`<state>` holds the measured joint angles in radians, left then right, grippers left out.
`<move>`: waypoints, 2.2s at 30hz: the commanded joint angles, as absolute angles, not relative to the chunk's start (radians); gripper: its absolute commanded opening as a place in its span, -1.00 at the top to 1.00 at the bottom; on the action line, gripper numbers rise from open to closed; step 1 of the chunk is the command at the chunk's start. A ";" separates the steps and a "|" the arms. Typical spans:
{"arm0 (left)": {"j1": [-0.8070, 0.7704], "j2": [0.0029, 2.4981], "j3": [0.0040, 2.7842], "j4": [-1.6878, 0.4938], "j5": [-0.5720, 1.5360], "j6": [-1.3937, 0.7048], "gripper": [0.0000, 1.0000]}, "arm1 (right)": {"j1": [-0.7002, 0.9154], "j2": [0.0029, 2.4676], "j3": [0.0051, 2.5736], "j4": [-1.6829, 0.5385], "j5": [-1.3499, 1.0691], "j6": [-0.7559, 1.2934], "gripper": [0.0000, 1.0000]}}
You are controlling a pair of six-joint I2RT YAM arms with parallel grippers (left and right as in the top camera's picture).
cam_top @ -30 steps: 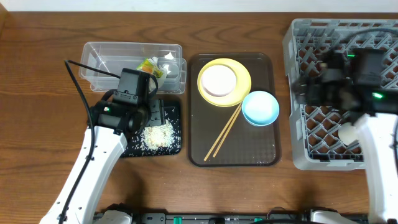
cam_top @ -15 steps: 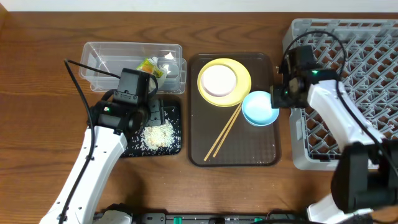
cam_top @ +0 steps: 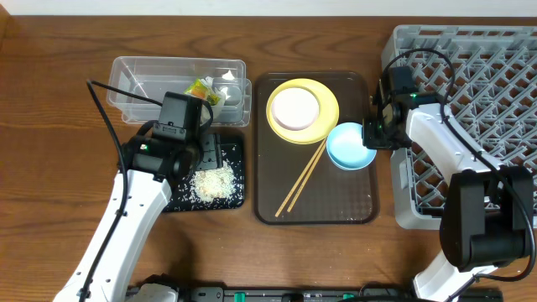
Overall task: Sort waste into correct bins and load items into the dishwasher rack
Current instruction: 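Grasp the light-blue bowl rim with the right gripper, then carry the light-blue bowl into the back of the dish rack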
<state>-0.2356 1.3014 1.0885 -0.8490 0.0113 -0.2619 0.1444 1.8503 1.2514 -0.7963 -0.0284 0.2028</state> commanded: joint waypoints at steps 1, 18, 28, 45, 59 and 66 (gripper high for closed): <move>-0.231 1.308 1.095 -0.852 -0.009 -0.260 -0.38 | 0.159 1.861 1.228 -0.796 -0.019 0.217 0.63; -0.231 1.308 1.095 -0.852 -0.009 -0.260 -0.38 | 0.154 1.776 1.262 -0.800 -0.012 0.211 0.98; -0.231 1.308 1.095 -0.846 -0.009 -0.260 -0.38 | 0.149 1.510 1.290 -0.613 0.322 0.118 0.98; -0.231 1.308 1.095 -0.826 -0.009 -0.260 -0.38 | 0.067 1.737 1.290 0.192 0.760 -0.308 0.97; -0.231 1.308 1.095 -0.826 -0.009 -0.260 -0.39 | 0.019 1.960 1.290 0.252 0.846 -0.275 0.97; -0.231 1.308 1.095 -0.826 -0.009 -0.260 -0.39 | 0.065 1.966 1.290 0.186 0.841 -0.258 0.98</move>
